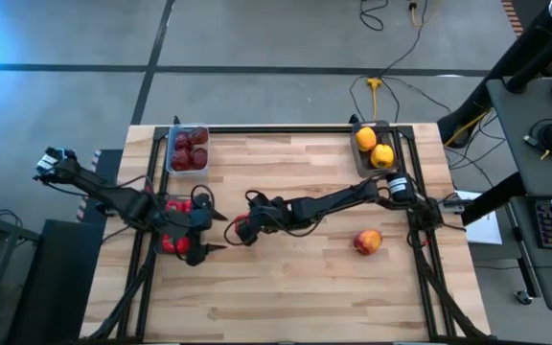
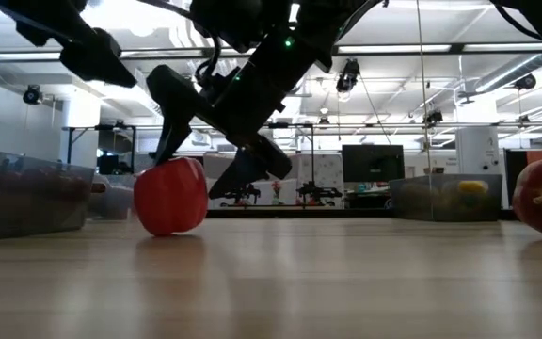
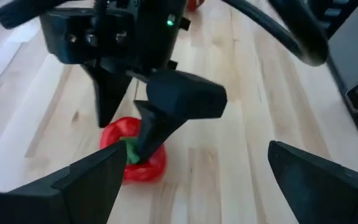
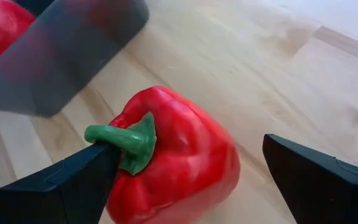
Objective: Sort produce into baskets
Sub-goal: Put the red bell pepper into the bottom black bin
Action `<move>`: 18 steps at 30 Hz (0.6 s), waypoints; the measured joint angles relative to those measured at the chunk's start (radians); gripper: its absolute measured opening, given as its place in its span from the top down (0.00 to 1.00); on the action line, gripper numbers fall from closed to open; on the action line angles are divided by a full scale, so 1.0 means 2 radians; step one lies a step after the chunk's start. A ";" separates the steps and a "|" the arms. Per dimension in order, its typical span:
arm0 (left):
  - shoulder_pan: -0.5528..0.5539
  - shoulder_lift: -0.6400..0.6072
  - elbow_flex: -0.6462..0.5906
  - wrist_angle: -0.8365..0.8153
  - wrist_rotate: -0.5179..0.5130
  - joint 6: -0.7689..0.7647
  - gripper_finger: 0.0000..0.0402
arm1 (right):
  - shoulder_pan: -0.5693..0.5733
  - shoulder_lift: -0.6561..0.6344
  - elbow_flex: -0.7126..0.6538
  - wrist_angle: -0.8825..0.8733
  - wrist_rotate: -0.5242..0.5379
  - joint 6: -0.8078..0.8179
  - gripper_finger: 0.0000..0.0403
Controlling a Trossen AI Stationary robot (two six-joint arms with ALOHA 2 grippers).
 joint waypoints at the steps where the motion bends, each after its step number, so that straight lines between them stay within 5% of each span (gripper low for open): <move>1: 0.000 -0.002 -0.012 0.021 0.000 0.001 0.07 | 0.000 0.000 0.000 -0.005 0.001 0.000 0.05; 7: 0.001 -0.001 -0.076 0.134 -0.007 0.014 0.07 | 0.001 0.000 0.000 -0.008 0.000 0.001 0.05; 18: 0.014 0.082 -0.100 0.162 -0.067 0.045 0.01 | 0.001 0.001 0.000 -0.009 -0.010 0.013 0.05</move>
